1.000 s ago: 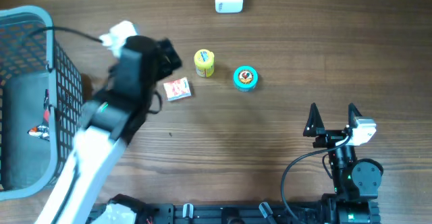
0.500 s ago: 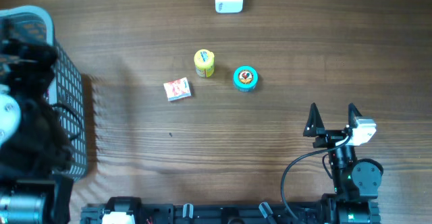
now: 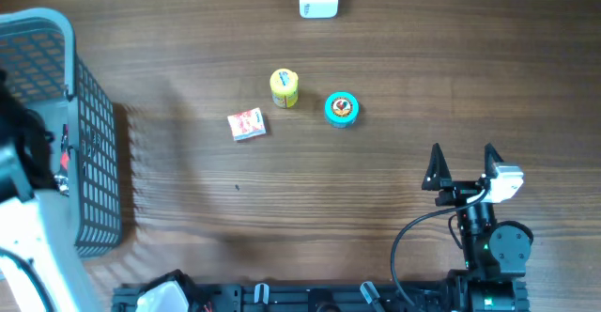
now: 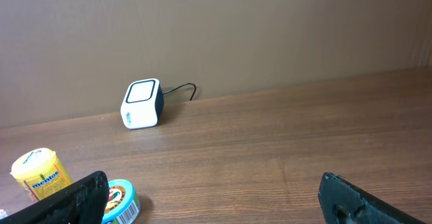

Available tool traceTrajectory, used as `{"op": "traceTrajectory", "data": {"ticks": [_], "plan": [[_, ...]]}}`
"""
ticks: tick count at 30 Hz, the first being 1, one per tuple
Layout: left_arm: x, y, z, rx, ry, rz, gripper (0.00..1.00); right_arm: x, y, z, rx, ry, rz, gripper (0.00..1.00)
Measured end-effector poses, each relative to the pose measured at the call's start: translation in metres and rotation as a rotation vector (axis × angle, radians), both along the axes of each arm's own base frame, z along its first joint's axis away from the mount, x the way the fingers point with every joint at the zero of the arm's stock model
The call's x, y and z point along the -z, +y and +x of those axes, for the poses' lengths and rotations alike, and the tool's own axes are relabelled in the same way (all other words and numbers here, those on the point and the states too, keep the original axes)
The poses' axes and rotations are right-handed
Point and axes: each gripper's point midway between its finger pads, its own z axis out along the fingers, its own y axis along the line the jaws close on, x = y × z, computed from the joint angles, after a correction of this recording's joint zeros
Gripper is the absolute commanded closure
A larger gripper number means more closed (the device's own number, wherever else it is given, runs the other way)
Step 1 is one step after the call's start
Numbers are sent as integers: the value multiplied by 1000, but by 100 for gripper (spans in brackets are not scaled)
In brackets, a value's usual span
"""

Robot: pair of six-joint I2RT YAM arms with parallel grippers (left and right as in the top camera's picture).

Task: Scan the item barcode
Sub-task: 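Move the left gripper back down into the basket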

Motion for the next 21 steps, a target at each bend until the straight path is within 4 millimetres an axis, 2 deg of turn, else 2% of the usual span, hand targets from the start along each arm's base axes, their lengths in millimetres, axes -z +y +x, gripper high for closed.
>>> {"op": "traceTrajectory", "data": {"ticks": [5, 11, 16, 21], "plan": [[32, 36, -14, -89, 73, -75, 0, 0, 0, 0, 0, 0, 0, 0], [50, 47, -13, -41, 113, -136, 0, 0, 0, 0, 0, 0, 0, 0], [78, 56, 12, 118, 217, -186, 0, 0, 0, 0, 0, 0, 0, 0], [127, 56, 42, 313, 374, -258, 0, 0, 0, 0, 0, 0, 0, 0]]}}
